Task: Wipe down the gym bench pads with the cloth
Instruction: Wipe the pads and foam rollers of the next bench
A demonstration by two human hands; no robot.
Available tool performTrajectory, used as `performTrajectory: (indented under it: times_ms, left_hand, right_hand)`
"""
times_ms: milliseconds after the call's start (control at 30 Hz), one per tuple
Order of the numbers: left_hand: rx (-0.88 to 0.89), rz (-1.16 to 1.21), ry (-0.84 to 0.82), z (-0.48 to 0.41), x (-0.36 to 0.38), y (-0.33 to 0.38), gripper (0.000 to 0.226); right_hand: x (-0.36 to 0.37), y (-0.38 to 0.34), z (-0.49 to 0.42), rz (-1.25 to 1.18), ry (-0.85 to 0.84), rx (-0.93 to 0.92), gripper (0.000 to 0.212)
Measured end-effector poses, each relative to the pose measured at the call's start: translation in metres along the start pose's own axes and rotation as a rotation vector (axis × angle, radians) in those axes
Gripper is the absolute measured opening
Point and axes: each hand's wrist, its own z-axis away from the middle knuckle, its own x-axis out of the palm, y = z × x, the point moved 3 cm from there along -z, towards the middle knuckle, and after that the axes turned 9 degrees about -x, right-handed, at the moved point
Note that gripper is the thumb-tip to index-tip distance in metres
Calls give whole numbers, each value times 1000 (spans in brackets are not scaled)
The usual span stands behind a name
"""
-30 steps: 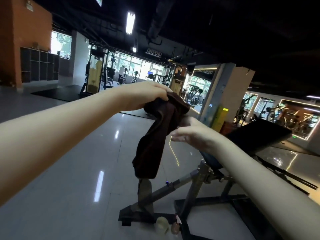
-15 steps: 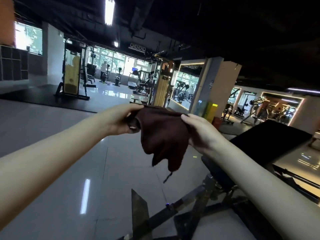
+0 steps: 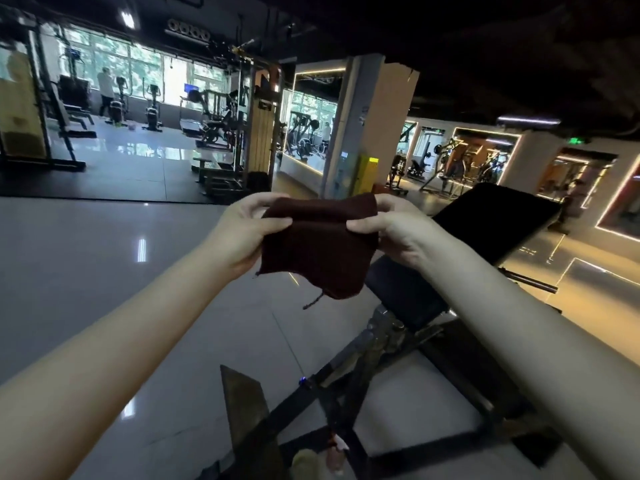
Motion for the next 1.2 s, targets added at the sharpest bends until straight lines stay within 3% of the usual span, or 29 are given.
performTrajectory:
  times_ms: [100, 167, 233, 300, 400, 500, 633, 767, 833, 900, 1067, 1133, 1200]
  left_hand:
    - [97, -221, 38, -15, 10, -1, 35]
    - [143, -337, 60, -24, 23, -3, 32]
    - [190, -446, 72, -35, 39, -7, 27]
    - [244, -522, 88, -50, 55, -9, 22]
    - [278, -534, 79, -74, 87, -14, 16]
    - [295, -540, 106, -104, 122, -25, 14]
    - [103, -382, 190, -155, 172, -57, 6]
    - [-164, -145, 378, -193, 202, -105, 8]
    - [-300, -30, 368, -198, 210, -129, 27]
    - [-377, 55, 258, -201, 222, -147, 39]
    - [-392, 143, 161, -205, 229, -175, 40]
    - [-373, 167, 224, -204, 218, -191, 38]
    - [-383, 215, 366, -203, 204, -211, 34]
  right_hand:
    - [-34, 14, -11, 27, 73, -44, 64]
    - [-54, 18, -17, 4, 31, -98, 65]
    - [-72, 21, -24, 115, -73, -165, 52]
    - [-92, 21, -35, 380, -137, -285, 38]
    - [-125, 20, -61, 659, -114, -513, 18]
    - [-157, 23, -97, 764, -52, -674, 3]
    - [-192, 57, -145, 531, -94, -356, 15]
    - [-221, 109, -186, 289, -11, -55, 17]
    - [-228, 128, -198, 232, -10, 36, 21]
    - [-225, 142, -205, 191, -86, 76, 20]
    - [-197, 172, -201, -63, -486, 162, 23]
    - [-193, 181, -204, -137, -592, 156, 17]
    - [-196, 193, -212, -73, -574, 91, 13]
